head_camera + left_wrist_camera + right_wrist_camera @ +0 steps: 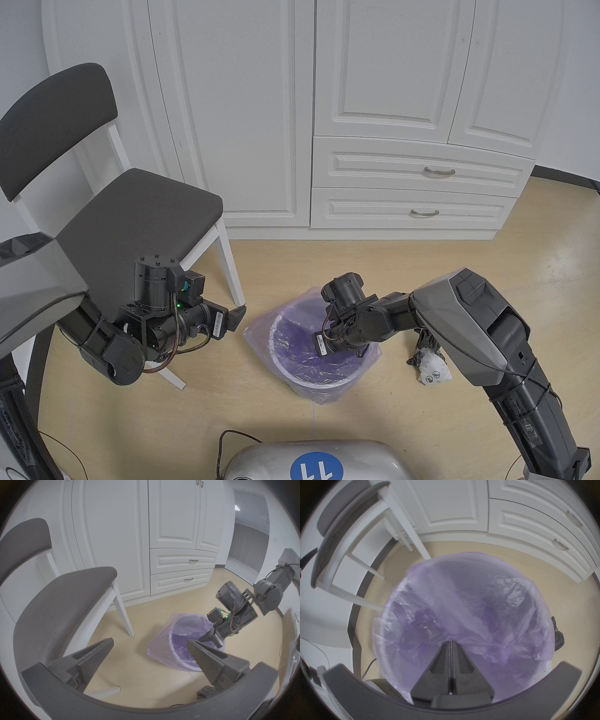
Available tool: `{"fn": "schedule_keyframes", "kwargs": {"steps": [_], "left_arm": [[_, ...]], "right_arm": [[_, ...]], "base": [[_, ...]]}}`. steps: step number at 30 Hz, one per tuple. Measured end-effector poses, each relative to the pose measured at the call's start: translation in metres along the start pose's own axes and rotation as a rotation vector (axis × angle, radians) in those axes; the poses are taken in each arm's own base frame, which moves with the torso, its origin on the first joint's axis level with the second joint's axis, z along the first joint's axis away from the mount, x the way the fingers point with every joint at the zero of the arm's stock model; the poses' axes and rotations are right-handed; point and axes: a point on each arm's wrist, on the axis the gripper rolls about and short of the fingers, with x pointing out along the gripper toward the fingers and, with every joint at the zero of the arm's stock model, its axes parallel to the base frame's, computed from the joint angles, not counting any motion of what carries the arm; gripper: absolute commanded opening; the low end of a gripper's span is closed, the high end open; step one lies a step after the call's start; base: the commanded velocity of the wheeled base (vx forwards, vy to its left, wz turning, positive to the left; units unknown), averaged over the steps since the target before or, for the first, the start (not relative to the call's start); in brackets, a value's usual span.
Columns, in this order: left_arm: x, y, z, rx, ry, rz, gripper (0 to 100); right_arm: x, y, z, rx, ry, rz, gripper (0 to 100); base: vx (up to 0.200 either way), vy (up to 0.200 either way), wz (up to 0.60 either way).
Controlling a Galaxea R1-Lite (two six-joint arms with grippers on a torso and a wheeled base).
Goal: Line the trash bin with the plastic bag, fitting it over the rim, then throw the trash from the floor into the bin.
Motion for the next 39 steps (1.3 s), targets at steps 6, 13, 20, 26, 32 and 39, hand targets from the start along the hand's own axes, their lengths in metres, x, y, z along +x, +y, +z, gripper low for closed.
{"fn": "schedule_keyframes", "kwargs": {"steps": [6,13,20,26,32,39], "left_arm": [[-0.010,0.001,0.011,0.000,-0.039,0.004,100],[-0.020,0.002,0.018,-0.001,-0.067,0.007,100],[-0.023,0.004,0.021,-0.004,-0.080,0.010,100],[-0.024,0.005,0.022,-0.005,-0.082,0.012,100],[-0.028,0.005,0.022,-0.005,-0.082,0.011,100],[-0.048,0.001,0.020,-0.015,-0.116,0.008,100]], "right_arm": [[0.009,-0.006,0.004,0.045,-0.008,-0.041,0],[0.018,-0.010,0.020,0.068,-0.223,-0.100,0],[0.012,-0.020,0.033,0.094,-0.333,-0.117,0],[0.002,-0.023,0.040,0.102,-0.365,-0.133,0],[-0.005,-0.020,0.019,0.053,-0.270,-0.099,0],[-0.038,-0.018,0.008,0.002,-0.203,-0.036,0]], "base": [[0.000,0.000,0.00],[0.000,0.000,0.00],[0.000,0.000,0.00],[0.000,0.000,0.00],[0.000,0.000,0.00],[0.000,0.000,0.00]]}}
